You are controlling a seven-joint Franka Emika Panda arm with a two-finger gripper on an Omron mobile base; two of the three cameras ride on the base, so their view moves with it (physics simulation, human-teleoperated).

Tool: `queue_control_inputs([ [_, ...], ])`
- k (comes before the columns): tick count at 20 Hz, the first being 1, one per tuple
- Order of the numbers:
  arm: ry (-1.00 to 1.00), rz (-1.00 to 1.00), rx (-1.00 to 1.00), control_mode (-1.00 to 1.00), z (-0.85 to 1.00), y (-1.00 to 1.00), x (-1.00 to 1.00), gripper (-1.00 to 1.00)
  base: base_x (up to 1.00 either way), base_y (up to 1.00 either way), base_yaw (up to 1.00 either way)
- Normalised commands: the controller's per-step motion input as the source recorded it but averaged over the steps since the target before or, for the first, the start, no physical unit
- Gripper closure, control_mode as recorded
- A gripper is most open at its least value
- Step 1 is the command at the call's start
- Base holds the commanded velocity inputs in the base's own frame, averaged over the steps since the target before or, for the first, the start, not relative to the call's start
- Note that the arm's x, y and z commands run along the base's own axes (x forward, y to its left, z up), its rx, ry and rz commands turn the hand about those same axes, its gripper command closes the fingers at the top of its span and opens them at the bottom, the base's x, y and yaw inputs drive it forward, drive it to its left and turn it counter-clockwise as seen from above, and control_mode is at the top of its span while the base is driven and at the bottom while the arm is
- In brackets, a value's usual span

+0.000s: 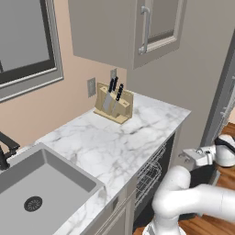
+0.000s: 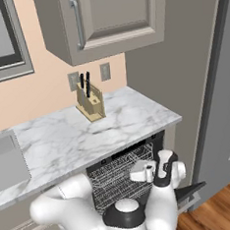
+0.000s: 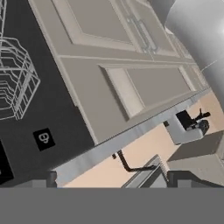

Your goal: Open the dishwasher door and pull out the top rack.

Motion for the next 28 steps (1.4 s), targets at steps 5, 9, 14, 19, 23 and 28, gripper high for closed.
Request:
queue_control_inputs([
  [5, -0.17, -0.08, -0.34, -1.00, -0.35, 0.26, 0.02, -1.00, 0.00, 0.00, 0.00],
  [9, -0.15, -0.12, -0.33, -1.00, -0.08, 0.38, 0.03, -1.00, 0.00, 0.00, 0.00],
  [14, -0.04, -0.17, -0.10, -1.00, -0.18, 0.31, 0.04, -1.00, 0.00, 0.00, 0.00],
  [19, 0.00, -0.07, 0.05, -1.00, -0.31, 0.09, 0.08, -1.00, 0.00, 0.00, 0.00],
  [23, 0.00, 0.00, 0.05, -1.00, -0.10, 0.06, 0.43, -1.00, 0.00, 0.00, 0.00],
  [28, 0.00, 0.07, 0.04, -1.00, -0.03, 0.00, 0.65, -1.00, 0.00, 0.00, 0.00],
])
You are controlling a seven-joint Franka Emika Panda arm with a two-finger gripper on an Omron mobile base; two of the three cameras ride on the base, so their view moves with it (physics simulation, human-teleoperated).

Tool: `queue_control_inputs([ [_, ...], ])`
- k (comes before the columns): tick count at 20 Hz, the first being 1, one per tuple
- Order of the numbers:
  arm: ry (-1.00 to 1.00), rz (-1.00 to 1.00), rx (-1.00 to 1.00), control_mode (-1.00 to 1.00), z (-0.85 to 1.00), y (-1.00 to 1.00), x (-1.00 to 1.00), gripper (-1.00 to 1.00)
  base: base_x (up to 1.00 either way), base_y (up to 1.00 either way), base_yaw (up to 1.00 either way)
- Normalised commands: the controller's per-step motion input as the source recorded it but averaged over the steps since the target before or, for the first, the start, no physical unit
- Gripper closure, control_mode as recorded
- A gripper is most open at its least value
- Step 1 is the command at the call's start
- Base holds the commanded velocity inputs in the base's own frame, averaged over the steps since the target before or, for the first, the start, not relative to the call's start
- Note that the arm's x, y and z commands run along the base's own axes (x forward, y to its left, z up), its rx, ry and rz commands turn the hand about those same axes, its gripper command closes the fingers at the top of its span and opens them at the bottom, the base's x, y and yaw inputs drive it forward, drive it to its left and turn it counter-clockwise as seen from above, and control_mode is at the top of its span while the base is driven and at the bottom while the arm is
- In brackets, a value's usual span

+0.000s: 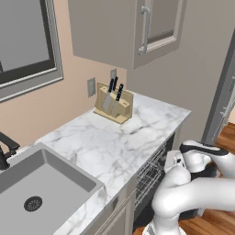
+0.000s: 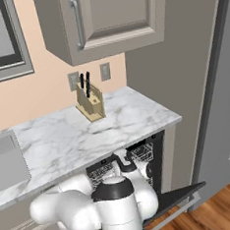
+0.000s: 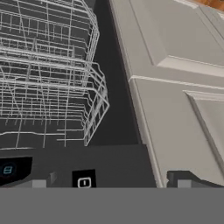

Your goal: Open the dishwasher door and pull out the top rack.

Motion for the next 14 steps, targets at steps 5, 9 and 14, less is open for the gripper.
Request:
queue_control_inputs([
  [5, -0.02, 0.13, 0.00, -1.00, -0.28, 0.00, 0.42, -1.00, 0.00, 0.00, 0.00],
  [9, -0.06, 0.08, 0.00, -1.00, -0.48, -0.03, 0.17, -1.00, 0.00, 0.00, 0.00],
  [14, -0.07, 0.03, -0.03, -1.00, -0.51, 0.01, 0.26, -1.00, 0.00, 0.00, 0.00],
])
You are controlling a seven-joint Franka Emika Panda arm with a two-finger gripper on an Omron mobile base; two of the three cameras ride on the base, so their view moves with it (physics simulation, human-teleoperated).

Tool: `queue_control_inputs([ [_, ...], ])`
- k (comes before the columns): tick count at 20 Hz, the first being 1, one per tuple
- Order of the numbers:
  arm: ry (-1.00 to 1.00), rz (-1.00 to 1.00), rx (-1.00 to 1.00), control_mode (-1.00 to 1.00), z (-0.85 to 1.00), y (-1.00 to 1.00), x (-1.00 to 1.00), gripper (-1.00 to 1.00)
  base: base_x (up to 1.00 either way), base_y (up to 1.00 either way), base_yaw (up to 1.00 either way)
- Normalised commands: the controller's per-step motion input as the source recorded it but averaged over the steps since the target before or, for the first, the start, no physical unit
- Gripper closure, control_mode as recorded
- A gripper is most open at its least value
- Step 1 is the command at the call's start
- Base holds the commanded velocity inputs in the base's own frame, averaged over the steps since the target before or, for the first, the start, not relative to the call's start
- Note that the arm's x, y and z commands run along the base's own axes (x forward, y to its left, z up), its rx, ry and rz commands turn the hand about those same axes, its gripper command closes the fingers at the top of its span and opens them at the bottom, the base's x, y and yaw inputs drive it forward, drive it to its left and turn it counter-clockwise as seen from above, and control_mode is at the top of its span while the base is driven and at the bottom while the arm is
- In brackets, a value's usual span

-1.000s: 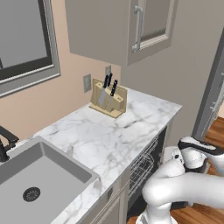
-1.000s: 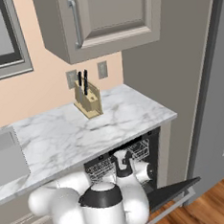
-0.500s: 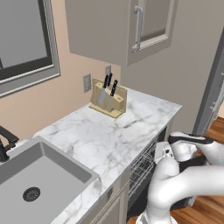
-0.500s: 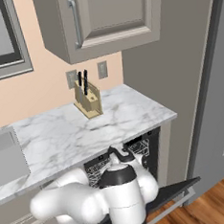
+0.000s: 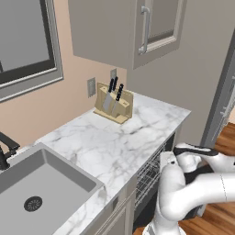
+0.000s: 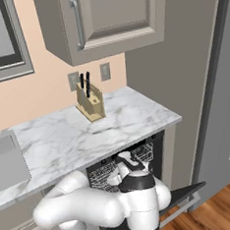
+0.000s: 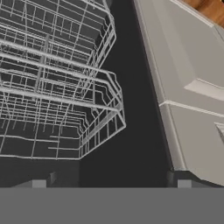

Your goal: Open the dishwasher door and pull out the top rack.

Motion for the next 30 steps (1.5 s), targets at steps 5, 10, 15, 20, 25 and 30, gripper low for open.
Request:
queue_control_inputs([
  [5, -0.04, 0.00, -0.01, -1.00, -0.18, 0.10, 0.50, -1.00, 0.00, 0.00, 0.00],
  [10, 0.00, 0.00, 0.00, -1.00, -0.53, 0.00, 0.50, -1.00, 0.00, 0.00, 0.00],
  [15, 0.00, 0.00, -0.05, -1.00, -0.95, 0.03, 0.71, -1.00, 0.00, 0.00, 0.00],
  [20, -0.06, 0.01, -0.12, -1.00, -0.58, 0.03, 0.69, -1.00, 0.00, 0.00, 0.00],
  [25, -0.09, 0.06, -0.22, -1.00, -0.60, 0.00, 0.36, -1.00, 0.00, 0.00, 0.00],
  [30, -0.07, 0.24, -0.36, -1.00, -0.96, -0.10, 0.00, -1.00, 0.00, 0.00, 0.00],
])
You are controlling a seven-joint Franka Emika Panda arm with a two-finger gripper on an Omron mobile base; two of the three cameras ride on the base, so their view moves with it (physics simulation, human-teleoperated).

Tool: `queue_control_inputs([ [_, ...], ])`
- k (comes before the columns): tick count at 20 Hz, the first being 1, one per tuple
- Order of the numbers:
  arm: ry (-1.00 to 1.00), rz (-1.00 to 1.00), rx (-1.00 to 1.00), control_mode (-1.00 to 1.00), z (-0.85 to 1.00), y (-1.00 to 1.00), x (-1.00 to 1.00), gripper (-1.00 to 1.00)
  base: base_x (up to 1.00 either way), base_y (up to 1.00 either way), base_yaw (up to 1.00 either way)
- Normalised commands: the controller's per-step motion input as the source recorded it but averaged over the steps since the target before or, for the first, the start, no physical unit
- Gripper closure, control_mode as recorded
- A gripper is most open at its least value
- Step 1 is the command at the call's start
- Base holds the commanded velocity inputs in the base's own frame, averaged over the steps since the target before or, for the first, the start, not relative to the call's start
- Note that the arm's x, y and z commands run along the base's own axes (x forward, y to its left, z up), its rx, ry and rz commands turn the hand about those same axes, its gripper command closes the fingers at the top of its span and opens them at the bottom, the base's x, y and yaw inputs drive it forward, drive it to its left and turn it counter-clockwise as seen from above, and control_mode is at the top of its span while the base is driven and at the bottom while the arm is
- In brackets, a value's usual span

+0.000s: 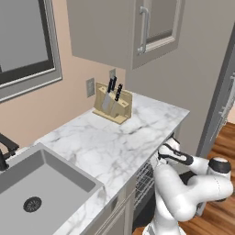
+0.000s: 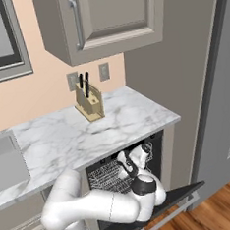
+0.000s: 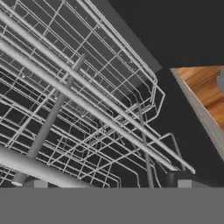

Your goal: Open the dishwasher door and pull out the top rack.

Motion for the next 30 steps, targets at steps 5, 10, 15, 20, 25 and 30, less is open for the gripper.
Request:
queue_control_inputs([
  [5, -0.15, 0.34, -0.36, -1.00, -0.76, -0.61, -0.36, -1.00, 0.00, 0.00, 0.00],
  [10, -0.17, 0.31, -0.25, -1.00, -0.53, -0.90, -0.71, -1.00, 0.00, 0.00, 0.00],
  [15, -0.15, 0.27, -0.15, -1.00, -0.42, -0.99, -0.77, -1.00, 0.00, 0.00, 0.00],
  [20, -0.03, 0.25, -0.07, -1.00, -0.22, -0.96, -0.63, -1.00, 0.00, 0.00, 0.00],
  [25, 0.06, 0.20, -0.06, -1.00, -0.04, -0.64, -0.22, -1.00, 0.00, 0.00, 0.00],
  [30, 0.18, 0.19, -0.09, -1.00, 0.00, -0.40, -0.01, -1.00, 0.00, 0.00, 0.00],
])
